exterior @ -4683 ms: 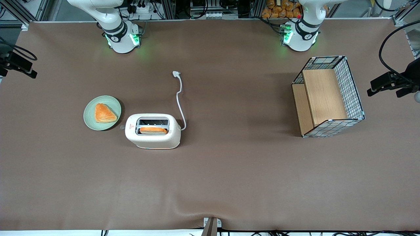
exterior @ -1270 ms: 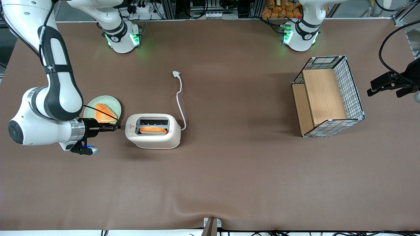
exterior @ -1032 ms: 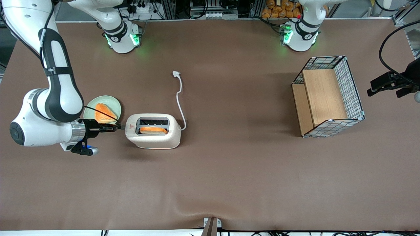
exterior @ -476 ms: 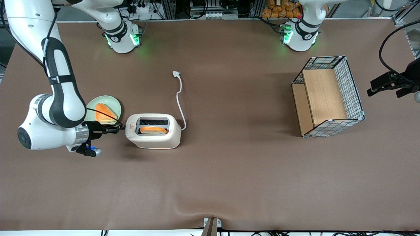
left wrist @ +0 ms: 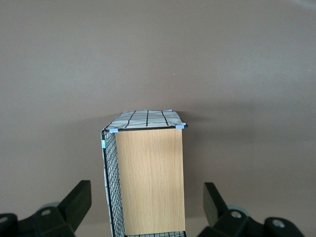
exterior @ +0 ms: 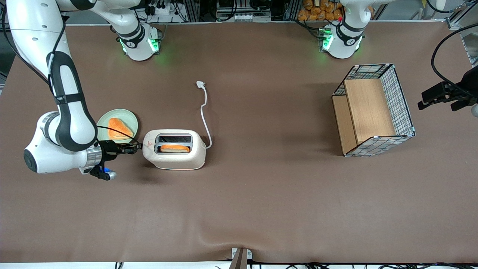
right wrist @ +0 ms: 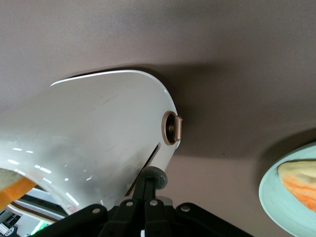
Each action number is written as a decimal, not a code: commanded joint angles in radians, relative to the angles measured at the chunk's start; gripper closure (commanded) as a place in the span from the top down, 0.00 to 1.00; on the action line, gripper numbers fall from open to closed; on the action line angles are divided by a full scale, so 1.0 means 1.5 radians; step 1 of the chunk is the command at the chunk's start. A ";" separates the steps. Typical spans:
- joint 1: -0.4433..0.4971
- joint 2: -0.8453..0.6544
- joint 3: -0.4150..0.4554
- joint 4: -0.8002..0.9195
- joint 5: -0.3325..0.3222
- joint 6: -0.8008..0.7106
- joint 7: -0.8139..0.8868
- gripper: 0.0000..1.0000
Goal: Press toaster button with right arm
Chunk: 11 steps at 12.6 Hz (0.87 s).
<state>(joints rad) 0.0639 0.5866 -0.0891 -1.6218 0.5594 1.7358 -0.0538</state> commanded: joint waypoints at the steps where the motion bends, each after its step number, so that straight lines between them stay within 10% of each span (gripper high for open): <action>1: -0.018 0.029 0.004 -0.001 0.027 0.010 -0.033 0.00; 11: -0.021 0.053 0.004 -0.009 0.037 0.030 -0.034 0.00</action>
<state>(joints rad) 0.0432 0.6385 -0.0877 -1.6215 0.6057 1.7508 -0.0764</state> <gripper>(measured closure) 0.991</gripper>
